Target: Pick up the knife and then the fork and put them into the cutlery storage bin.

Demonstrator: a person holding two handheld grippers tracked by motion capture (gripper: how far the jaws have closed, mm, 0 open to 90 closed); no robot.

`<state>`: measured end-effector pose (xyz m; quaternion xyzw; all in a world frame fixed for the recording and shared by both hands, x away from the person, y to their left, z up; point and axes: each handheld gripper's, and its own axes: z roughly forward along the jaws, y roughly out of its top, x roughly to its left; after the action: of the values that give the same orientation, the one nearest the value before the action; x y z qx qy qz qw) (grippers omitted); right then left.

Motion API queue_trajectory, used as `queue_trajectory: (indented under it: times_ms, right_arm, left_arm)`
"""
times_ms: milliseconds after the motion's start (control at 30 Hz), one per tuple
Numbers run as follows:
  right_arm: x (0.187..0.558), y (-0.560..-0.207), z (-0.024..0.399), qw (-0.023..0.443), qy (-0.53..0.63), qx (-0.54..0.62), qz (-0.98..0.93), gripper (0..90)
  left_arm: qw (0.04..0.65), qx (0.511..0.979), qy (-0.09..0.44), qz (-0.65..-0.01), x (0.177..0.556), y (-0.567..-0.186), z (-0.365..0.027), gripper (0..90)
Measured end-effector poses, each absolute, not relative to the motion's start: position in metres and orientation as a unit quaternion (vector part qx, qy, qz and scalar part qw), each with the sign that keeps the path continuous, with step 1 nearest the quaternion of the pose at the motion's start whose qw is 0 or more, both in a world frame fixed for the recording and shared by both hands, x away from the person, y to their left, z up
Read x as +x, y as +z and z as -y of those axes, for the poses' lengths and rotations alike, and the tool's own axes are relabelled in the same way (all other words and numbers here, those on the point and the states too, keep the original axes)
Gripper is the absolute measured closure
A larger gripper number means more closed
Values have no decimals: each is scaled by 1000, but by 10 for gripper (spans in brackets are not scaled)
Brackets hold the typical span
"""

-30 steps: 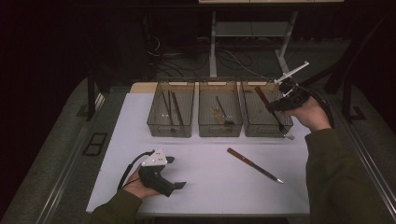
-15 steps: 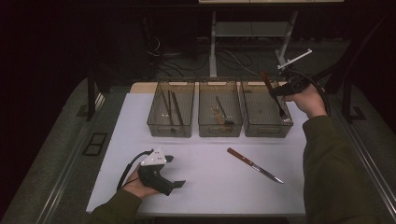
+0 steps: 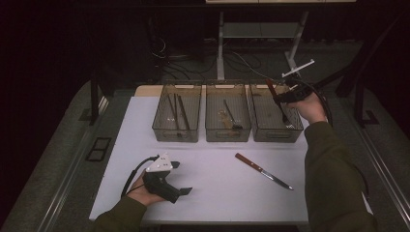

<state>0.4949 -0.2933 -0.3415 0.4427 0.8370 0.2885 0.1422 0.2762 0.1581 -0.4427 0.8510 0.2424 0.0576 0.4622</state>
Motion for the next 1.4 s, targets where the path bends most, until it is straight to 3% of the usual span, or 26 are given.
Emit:
queue_trajectory:
  times_ms: [333, 567, 833, 1400]
  right_arm:
    - [491, -374, 299, 121, 273, 456, -838, 764]
    - [484, -365, 302, 133, 293, 468, -823, 500]
    - [456, -348, 306, 120, 333, 455, -817, 388]
    - [386, -338, 293, 119, 348, 419, -830, 291]
  left_arm:
    - [459, 853, 58, -240, 276, -443, -157, 0]
    - [459, 854, 57, -240, 276, -443, -157, 0]
    - [456, 855, 56, -242, 276, -444, -157, 0]
    - [455, 855, 56, -242, 276, -444, -157, 0]
